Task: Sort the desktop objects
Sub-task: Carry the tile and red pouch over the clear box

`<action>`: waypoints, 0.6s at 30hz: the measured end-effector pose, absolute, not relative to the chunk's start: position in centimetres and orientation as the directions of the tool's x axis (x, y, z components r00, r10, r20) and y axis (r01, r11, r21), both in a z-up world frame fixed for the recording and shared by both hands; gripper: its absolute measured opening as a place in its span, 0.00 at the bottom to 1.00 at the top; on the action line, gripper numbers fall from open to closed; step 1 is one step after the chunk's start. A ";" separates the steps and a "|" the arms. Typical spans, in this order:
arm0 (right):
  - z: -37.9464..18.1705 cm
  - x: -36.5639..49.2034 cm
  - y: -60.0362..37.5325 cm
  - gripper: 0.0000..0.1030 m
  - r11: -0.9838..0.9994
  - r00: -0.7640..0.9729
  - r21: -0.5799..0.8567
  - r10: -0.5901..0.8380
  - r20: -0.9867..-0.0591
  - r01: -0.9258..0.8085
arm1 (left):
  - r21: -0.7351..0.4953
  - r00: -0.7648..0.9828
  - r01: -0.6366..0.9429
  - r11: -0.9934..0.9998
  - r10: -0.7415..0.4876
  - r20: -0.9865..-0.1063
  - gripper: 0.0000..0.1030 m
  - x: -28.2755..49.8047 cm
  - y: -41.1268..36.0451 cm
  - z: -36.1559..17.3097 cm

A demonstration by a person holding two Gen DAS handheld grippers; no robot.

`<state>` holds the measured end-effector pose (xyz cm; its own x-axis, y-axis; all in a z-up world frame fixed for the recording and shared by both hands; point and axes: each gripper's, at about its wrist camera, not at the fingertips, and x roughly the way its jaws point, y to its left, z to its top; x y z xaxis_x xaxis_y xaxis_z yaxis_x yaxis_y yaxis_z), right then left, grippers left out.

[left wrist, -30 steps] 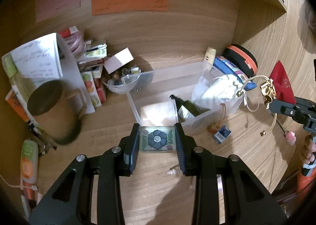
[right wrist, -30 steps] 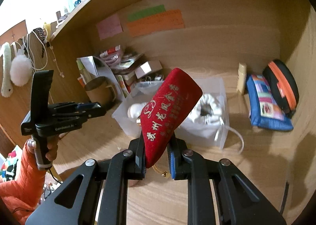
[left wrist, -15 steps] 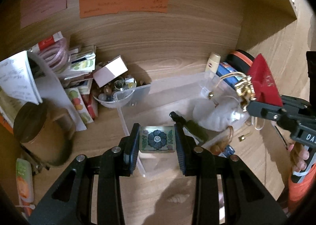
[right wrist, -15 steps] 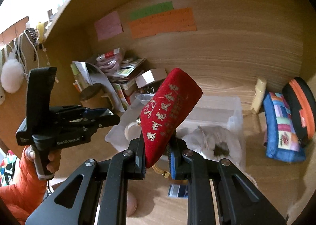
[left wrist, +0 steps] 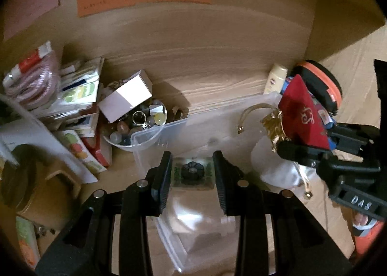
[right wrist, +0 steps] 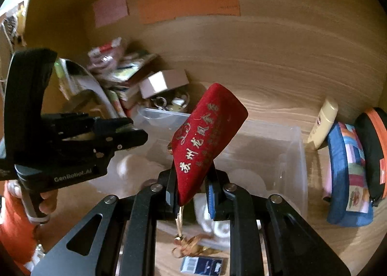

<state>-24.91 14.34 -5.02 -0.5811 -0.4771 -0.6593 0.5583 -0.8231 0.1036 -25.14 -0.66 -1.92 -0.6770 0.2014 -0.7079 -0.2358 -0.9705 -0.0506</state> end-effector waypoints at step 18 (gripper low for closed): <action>-8.0 -25.9 13.7 0.18 -0.832 -0.590 0.028 -0.415 -0.692 0.553 | 0.015 -0.649 -0.235 -0.972 0.146 -0.747 0.32 -27.0 0.8 -5.1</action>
<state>-25.91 13.69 -8.05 -0.5905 -0.4155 -0.6919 0.5533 -0.8325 0.0277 -26.97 0.82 -5.13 -0.6488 0.1455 -0.7469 -0.2348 -0.9719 0.0146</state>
